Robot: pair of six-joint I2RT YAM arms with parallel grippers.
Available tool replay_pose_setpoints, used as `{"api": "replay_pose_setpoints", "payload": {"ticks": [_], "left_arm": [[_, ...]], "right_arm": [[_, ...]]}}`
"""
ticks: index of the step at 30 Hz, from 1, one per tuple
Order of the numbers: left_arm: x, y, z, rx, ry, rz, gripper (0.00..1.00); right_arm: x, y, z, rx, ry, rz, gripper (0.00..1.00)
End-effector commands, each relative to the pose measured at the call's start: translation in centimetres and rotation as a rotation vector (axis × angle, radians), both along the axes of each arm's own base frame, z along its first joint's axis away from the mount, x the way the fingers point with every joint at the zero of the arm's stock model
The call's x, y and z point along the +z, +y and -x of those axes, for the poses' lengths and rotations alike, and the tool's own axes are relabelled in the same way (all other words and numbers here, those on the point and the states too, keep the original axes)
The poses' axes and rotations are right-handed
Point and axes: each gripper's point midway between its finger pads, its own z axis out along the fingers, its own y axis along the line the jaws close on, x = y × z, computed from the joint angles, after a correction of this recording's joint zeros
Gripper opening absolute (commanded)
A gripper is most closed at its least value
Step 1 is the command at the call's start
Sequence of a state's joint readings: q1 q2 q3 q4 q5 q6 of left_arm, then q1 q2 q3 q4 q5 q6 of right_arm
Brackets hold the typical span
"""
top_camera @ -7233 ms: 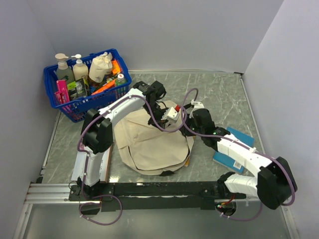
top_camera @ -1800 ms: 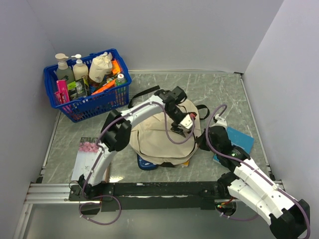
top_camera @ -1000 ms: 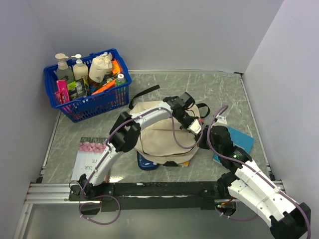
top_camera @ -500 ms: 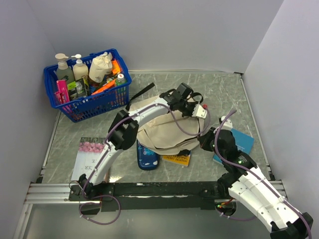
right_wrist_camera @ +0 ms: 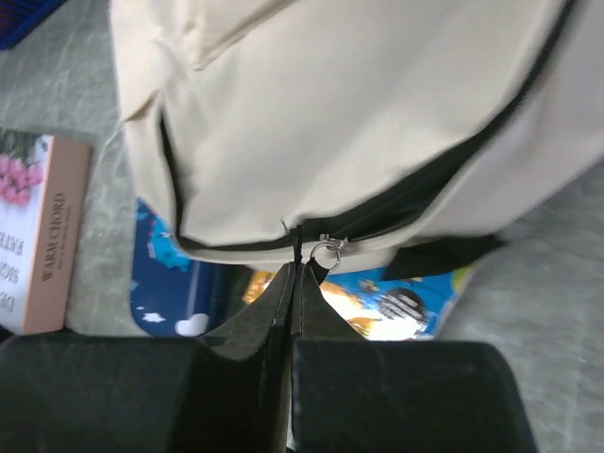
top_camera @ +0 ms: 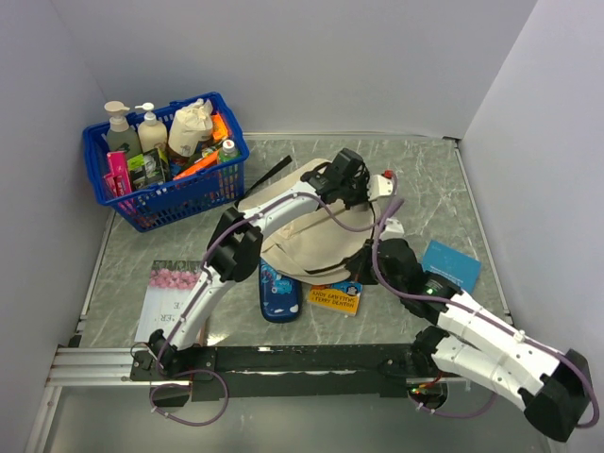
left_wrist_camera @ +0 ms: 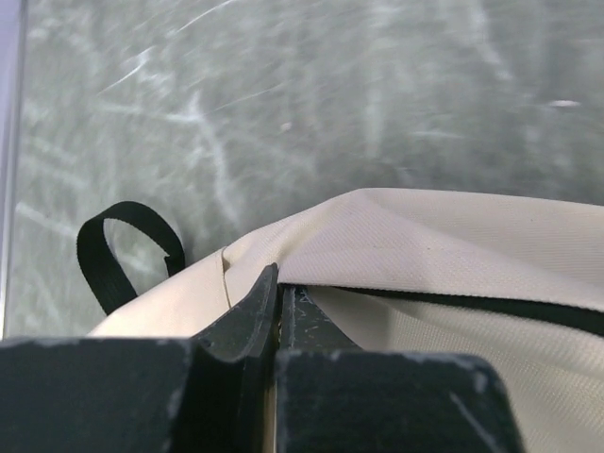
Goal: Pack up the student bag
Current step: Unzip the student bag at the center of the board.
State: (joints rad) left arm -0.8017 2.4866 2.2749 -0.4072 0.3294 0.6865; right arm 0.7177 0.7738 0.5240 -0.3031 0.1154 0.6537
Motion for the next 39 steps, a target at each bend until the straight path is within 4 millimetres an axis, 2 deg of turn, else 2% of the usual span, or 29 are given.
{"api": "replay_pose_setpoints", "payload": {"ticks": [1,5,6,7,8,9,10,11,12,13,14,15,16,17,19,20,22,23,24,25,26,28,29,30,31,33,34,36,39], "left_arm": [[2.8,0.7,-4.7,0.205,-0.125,0.050,0.01],[3.4,0.5,-4.5,0.218,-0.106,0.080,0.01],[3.5,0.3,-4.2,0.208,-0.094,0.085,0.06],[3.4,0.4,-3.9,0.204,-0.080,0.087,0.17],[3.6,0.4,-3.7,0.200,-0.069,0.090,0.46],[4.7,0.5,-3.2,0.200,-0.053,0.114,0.60],[4.4,0.9,-3.0,0.212,-0.036,0.108,0.69],[4.8,1.3,-2.9,0.232,-0.013,0.120,0.99],[6.6,1.9,-2.7,0.239,-0.010,0.141,0.97],[6.2,2.6,-2.4,0.253,0.015,0.131,0.96],[6.7,3.4,-2.6,0.283,0.031,0.144,0.96],[8.9,4.2,-2.6,0.300,0.022,0.174,0.96],[8.3,5.1,-2.3,0.317,0.049,0.158,0.96],[10.1,6.3,-2.5,0.341,0.053,0.181,0.96],[10.2,8.0,-2.1,0.372,0.080,0.159,0.96],[12.0,9.3,-2.0,0.389,0.079,0.177,0.96],[12.3,11.7,-1.9,0.419,0.122,0.176,0.96],[13.4,12.6,-0.4,0.385,0.184,0.188,0.96],[13.4,13.3,0.4,0.366,0.228,0.185,0.96],[13.6,14.8,0.5,0.363,0.264,0.189,0.96],[14.9,15.2,3.2,0.284,0.341,0.207,0.96],[13.7,16.8,5.7,0.212,0.422,0.184,0.96],[15.6,17.1,7.6,0.153,0.405,0.216,0.97],[12.9,17.8,9.1,0.146,0.451,0.184,0.98],[13.3,18.1,10.3,0.112,0.434,0.184,0.98],[11.2,18.7,11.9,0.113,0.499,0.128,0.92],[11.1,18.5,12.5,0.100,0.494,0.117,0.88],[9.7,18.8,14.3,0.060,0.505,0.060,0.87],[9.5,18.2,17.5,-0.033,0.499,0.002,0.89]], "right_arm": [[3.8,4.8,0.8,0.202,-0.072,-0.054,0.00],[5.0,8.0,1.4,0.376,-0.105,-0.067,0.00],[4.3,8.7,1.6,0.415,-0.078,-0.058,0.00],[4.2,8.9,1.5,0.421,-0.073,-0.049,0.00],[4.5,9.2,1.3,0.425,-0.080,-0.046,0.00],[4.5,9.2,1.0,0.416,-0.086,-0.044,0.00],[4.6,9.2,0.7,0.399,-0.094,-0.042,0.00],[4.5,9.1,0.6,0.390,-0.096,-0.044,0.00],[4.9,9.0,0.4,0.383,-0.113,-0.054,0.00],[4.9,8.9,0.3,0.370,-0.118,-0.050,0.00],[4.6,8.7,0.2,0.362,-0.113,-0.045,0.03],[4.3,8.6,0.2,0.356,-0.106,-0.039,0.09],[3.9,8.5,0.2,0.353,-0.095,-0.028,0.13],[3.6,8.3,0.1,0.344,-0.088,-0.020,0.20],[3.2,8.2,0.0,0.333,-0.077,-0.015,0.31],[3.2,8.2,0.0,0.336,-0.080,-0.019,0.32],[3.3,8.1,-0.2,0.331,-0.089,-0.022,0.33],[3.3,8.1,-0.1,0.341,-0.088,-0.027,0.34],[3.4,8.2,-0.2,0.344,-0.090,-0.027,0.37],[3.6,8.1,-0.4,0.348,-0.098,-0.028,0.47],[3.5,8.1,-0.5,0.351,-0.092,-0.021,0.51],[3.8,8.0,-0.7,0.355,-0.091,-0.016,0.59],[3.9,7.8,-0.8,0.352,-0.091,-0.016,0.61],[4.3,7.6,-0.9,0.343,-0.096,-0.019,0.62],[4.9,6.9,-1.6,0.316,-0.108,-0.024,0.61],[6.4,6.0,-1.8,0.287,-0.122,-0.057,0.62],[6.8,5.4,-2.1,0.273,-0.129,-0.068,0.63],[7.3,3.5,-2.9,0.200,-0.112,-0.066,0.66],[7.0,0.9,-3.7,0.091,-0.041,-0.041,0.68]]}}
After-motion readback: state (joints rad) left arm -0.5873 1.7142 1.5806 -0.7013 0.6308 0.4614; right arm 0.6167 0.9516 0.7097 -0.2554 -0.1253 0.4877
